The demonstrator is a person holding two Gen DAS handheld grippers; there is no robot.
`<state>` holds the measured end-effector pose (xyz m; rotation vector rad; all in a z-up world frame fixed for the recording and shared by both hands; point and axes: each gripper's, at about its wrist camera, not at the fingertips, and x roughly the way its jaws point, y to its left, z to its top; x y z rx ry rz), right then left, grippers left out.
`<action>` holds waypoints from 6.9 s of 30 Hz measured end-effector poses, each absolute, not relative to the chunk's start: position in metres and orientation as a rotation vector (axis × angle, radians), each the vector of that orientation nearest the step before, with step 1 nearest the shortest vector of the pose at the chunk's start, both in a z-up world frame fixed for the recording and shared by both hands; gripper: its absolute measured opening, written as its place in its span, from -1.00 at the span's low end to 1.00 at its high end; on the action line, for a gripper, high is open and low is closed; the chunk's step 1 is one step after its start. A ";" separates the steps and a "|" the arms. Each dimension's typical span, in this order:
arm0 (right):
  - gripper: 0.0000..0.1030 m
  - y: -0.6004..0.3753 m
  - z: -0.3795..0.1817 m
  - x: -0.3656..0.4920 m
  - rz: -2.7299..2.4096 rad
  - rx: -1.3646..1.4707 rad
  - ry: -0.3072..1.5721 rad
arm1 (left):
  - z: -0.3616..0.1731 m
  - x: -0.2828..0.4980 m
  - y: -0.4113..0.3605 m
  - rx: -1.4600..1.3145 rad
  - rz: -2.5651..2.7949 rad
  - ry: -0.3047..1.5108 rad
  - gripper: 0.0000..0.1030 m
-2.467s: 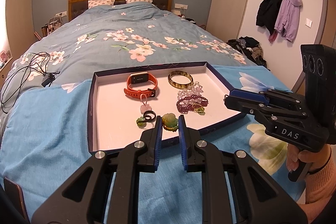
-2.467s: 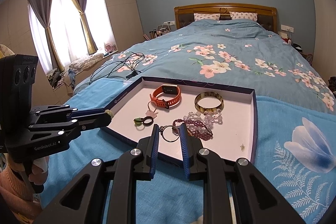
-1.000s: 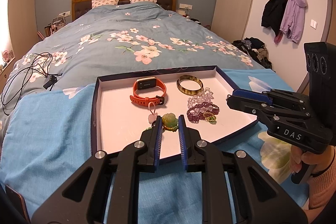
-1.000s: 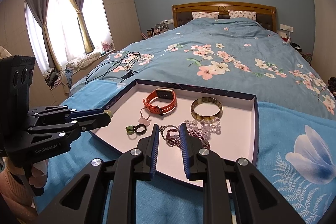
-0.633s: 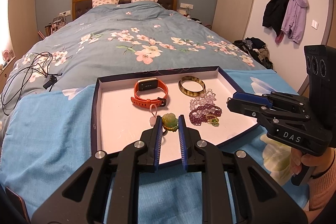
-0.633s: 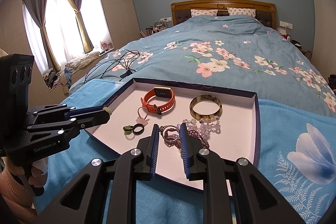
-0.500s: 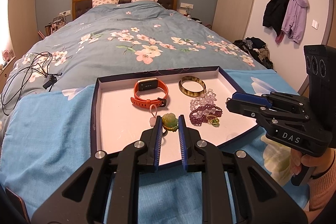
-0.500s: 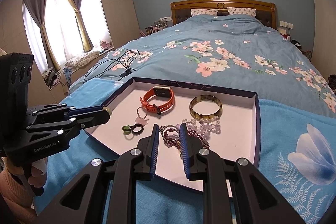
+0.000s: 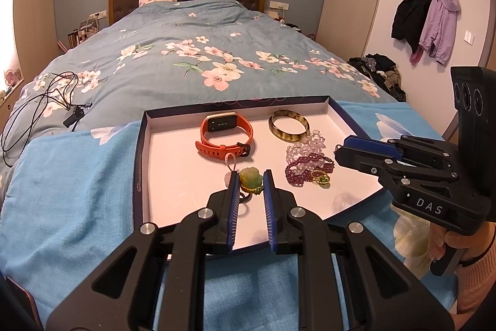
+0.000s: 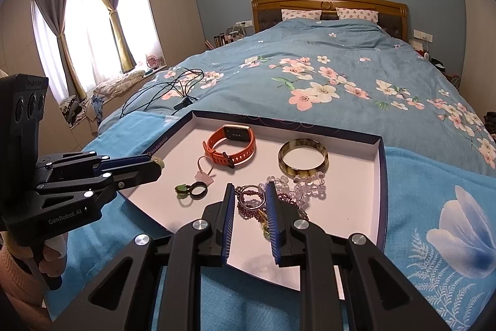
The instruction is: Organize jewelry
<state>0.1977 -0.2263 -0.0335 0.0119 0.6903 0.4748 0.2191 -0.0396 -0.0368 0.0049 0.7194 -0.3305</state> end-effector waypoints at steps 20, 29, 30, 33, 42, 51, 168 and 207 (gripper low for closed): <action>-0.65 -0.220 -0.048 0.213 0.455 -0.008 0.736 | -0.050 0.234 -0.041 -0.003 -0.306 0.764 -0.70; -0.65 -0.217 -0.053 0.217 0.450 -0.021 0.753 | -0.055 0.239 -0.042 -0.004 -0.304 0.778 -0.70; -0.65 -0.216 -0.054 0.218 0.448 -0.023 0.756 | -0.056 0.239 -0.042 -0.004 -0.303 0.780 -0.70; -0.65 -0.214 -0.057 0.221 0.447 -0.030 0.771 | -0.059 0.241 -0.043 -0.004 -0.302 0.788 -0.70; -0.63 -0.214 -0.064 0.226 0.420 -0.031 0.796 | -0.068 0.248 -0.045 0.004 -0.288 0.810 -0.68; -0.21 -0.218 -0.059 0.215 0.403 -0.022 0.777 | -0.070 0.243 -0.045 0.001 -0.284 0.809 -0.27; 0.86 -0.231 -0.007 0.015 0.138 -0.017 0.250 | 0.003 0.001 -0.021 -0.021 -0.075 0.219 0.89; 0.86 -0.232 -0.006 0.015 0.137 -0.015 0.250 | 0.001 0.001 -0.026 -0.018 -0.081 0.225 0.89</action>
